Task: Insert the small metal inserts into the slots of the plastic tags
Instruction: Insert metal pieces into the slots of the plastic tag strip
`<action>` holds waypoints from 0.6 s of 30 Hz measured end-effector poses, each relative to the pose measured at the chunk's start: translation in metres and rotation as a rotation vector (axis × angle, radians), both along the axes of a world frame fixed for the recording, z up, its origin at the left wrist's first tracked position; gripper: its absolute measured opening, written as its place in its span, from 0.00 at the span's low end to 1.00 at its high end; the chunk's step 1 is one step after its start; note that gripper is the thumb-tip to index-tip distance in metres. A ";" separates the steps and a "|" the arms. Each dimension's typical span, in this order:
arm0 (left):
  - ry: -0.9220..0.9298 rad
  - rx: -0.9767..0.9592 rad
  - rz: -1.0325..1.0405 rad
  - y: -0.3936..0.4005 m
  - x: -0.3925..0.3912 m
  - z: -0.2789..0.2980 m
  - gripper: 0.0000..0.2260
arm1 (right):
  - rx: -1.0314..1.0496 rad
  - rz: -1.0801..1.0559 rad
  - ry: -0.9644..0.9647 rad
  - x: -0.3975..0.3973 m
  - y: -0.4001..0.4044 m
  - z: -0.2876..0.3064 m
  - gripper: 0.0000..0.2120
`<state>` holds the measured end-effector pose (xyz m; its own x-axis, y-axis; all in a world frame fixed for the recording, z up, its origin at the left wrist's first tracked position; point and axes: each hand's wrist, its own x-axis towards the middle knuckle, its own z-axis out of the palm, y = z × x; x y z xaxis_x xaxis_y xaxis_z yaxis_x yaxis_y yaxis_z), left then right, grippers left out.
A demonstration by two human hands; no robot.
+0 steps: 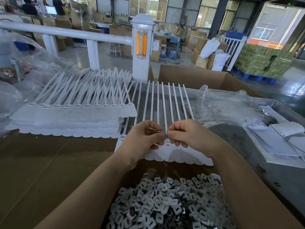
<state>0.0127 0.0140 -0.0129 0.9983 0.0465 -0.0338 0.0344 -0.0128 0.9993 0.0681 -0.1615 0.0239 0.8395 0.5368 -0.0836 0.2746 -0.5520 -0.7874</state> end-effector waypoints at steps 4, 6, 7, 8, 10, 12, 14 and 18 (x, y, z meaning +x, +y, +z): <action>-0.072 0.138 0.042 -0.001 0.001 -0.003 0.06 | -0.020 -0.038 0.002 0.004 -0.002 -0.003 0.07; -0.145 0.345 0.058 -0.001 0.001 -0.006 0.06 | -0.081 -0.098 -0.019 0.007 -0.005 -0.005 0.07; -0.182 0.458 0.047 -0.002 0.001 -0.008 0.06 | -0.121 -0.129 -0.037 0.009 -0.007 -0.006 0.07; -0.212 0.580 0.028 -0.002 0.000 -0.010 0.06 | -0.160 -0.153 -0.050 0.010 -0.008 -0.007 0.08; -0.255 0.839 -0.011 -0.001 -0.001 -0.014 0.12 | -0.222 -0.178 -0.054 0.012 -0.011 -0.009 0.08; -0.278 1.011 -0.021 0.002 -0.001 -0.017 0.16 | -0.258 -0.183 -0.049 0.013 -0.013 -0.011 0.09; -0.273 1.084 -0.024 0.007 0.000 -0.019 0.17 | -0.282 -0.184 -0.045 0.013 -0.013 -0.012 0.08; -0.275 1.099 -0.020 0.010 0.004 -0.021 0.17 | -0.301 -0.170 -0.069 0.014 -0.012 -0.014 0.06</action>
